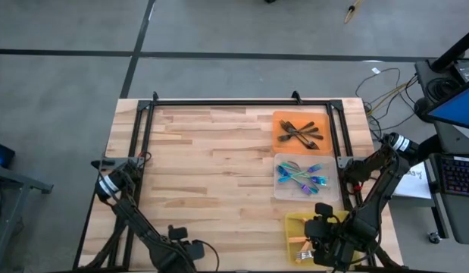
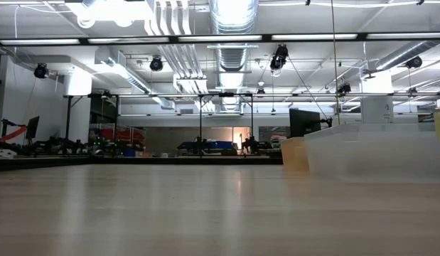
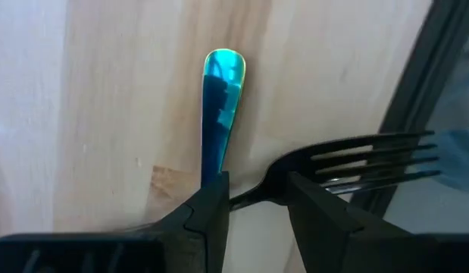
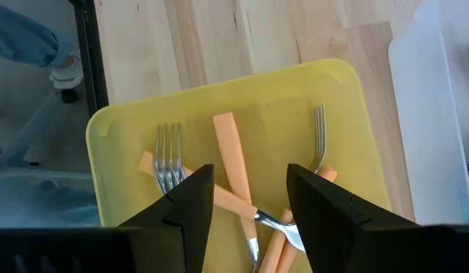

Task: Sort silverware by color (type)
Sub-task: Put the black fork into the orange bin

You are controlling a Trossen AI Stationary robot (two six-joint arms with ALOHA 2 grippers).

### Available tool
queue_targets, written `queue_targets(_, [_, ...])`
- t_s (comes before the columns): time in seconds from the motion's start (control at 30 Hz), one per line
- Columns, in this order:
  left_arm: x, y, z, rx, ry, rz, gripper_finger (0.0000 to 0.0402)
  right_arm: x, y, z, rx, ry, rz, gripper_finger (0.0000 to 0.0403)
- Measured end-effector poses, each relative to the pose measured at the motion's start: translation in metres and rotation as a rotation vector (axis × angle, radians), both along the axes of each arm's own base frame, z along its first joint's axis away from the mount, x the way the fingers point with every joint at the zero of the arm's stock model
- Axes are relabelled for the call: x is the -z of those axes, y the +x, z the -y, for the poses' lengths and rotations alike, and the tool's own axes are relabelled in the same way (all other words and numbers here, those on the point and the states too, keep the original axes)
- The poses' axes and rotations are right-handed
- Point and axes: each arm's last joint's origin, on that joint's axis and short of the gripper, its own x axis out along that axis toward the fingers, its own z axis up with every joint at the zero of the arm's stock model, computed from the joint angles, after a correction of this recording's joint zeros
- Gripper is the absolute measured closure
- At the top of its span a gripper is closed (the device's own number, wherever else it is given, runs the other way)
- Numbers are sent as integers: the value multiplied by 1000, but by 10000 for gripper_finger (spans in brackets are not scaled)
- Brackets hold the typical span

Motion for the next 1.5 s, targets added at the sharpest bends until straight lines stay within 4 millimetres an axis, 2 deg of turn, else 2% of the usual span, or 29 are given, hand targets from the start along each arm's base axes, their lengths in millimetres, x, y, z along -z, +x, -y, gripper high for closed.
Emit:
queue_targets(0.3, [1, 10, -15, -27, 43, -28, 288, 0, 0, 0, -11, -6, 2, 245])
queue_targets(0.83, [1, 43, -49, 27, 86, -1, 288, 0, 0, 0, -12, -7, 2, 245])
queue_targets(1.17, [-19, 32, -50, 93, 155, -65, 288, 0, 0, 0, -13, -14, 11, 245])
queue_targets(1.33, [-12, 19, -59, 114, 239, -165, 288, 0, 0, 0, -9, -21, 22, 245])
queue_targets(1.5, [1, 12, -65, 119, 251, -224, 288, 0, 0, 0, -7, -21, 22, 245])
